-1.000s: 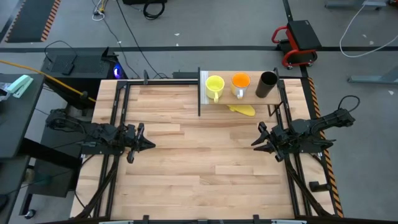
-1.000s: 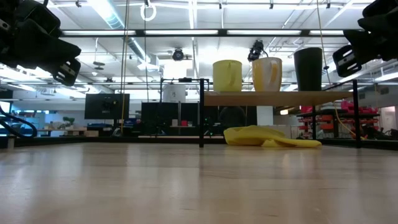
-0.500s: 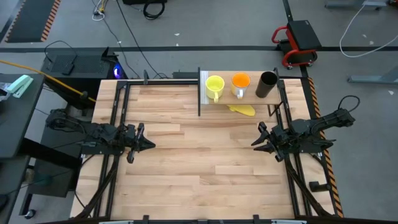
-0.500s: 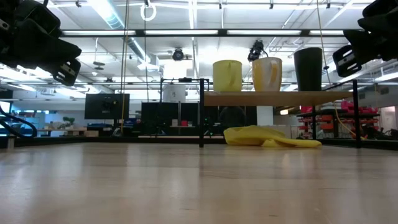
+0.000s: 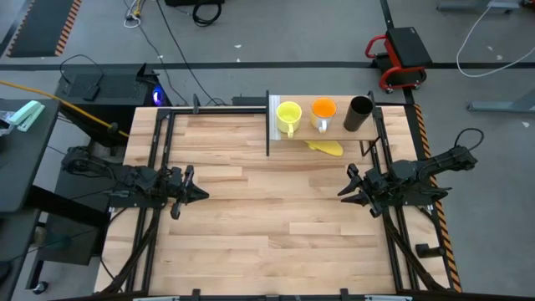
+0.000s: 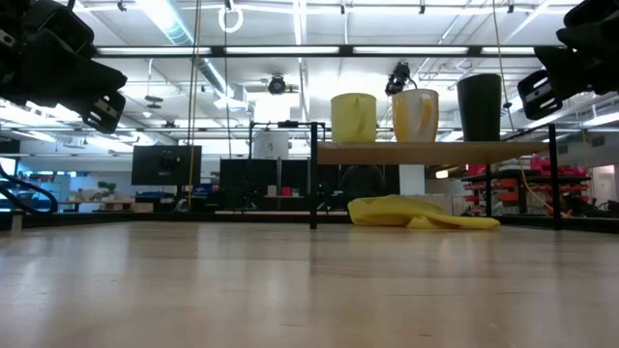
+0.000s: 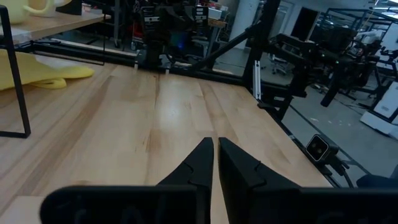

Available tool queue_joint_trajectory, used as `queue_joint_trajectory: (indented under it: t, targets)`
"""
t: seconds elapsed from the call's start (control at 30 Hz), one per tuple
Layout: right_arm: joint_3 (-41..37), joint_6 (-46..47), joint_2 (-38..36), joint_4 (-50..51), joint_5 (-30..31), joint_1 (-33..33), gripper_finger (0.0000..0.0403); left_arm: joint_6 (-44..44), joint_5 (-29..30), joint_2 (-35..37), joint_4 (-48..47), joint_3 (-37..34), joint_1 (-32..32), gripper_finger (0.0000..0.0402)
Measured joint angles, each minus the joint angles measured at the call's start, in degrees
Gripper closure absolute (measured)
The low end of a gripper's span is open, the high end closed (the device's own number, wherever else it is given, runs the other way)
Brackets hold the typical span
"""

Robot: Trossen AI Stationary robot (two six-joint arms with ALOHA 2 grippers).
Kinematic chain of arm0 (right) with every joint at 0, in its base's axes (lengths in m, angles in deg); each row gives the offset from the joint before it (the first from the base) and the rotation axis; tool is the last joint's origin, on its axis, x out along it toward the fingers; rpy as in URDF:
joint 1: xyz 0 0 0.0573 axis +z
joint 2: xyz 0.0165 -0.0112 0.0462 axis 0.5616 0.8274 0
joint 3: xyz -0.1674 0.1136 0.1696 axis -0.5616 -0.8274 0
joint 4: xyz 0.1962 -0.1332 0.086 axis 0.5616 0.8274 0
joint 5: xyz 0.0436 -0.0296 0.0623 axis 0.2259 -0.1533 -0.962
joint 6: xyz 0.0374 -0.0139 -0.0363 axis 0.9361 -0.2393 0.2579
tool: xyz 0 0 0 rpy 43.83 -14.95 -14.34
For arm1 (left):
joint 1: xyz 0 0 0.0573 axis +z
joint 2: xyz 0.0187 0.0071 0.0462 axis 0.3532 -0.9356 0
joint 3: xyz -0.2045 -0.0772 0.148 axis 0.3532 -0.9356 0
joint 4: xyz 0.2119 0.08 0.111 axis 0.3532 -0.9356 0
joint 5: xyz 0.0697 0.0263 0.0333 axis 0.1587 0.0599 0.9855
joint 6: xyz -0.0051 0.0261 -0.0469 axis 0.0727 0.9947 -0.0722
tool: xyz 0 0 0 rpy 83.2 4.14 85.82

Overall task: Stack small to large cups/mugs on shelf
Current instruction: Return to Home Position

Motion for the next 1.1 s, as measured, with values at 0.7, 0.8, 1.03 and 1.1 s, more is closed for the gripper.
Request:
queue_joint_trajectory:
  t: [0.7,0.8,1.03,1.1]
  targets:
    - [0.0,0.0,0.0,0.0,0.0,0.0,0.0298,0.0,0.0,0.0,0.0,0.0,0.0,0.0374]
    - [0.0,0.0,0.0,0.0,0.0,0.0,0.0298,0.0,0.0,0.0,0.0,0.0,0.0,0.0369]
    - [0.0,0.0,0.0,0.0,-0.02,0.0,0.0298,0.0,0.0,0.0,0.0,0.0,0.0,0.0368]
    - [0.0,0.01,0.0,-0.02,0.0,0.0,0.0298,0.0,0.0,0.0,0.0,0.0,0.0,0.0371]
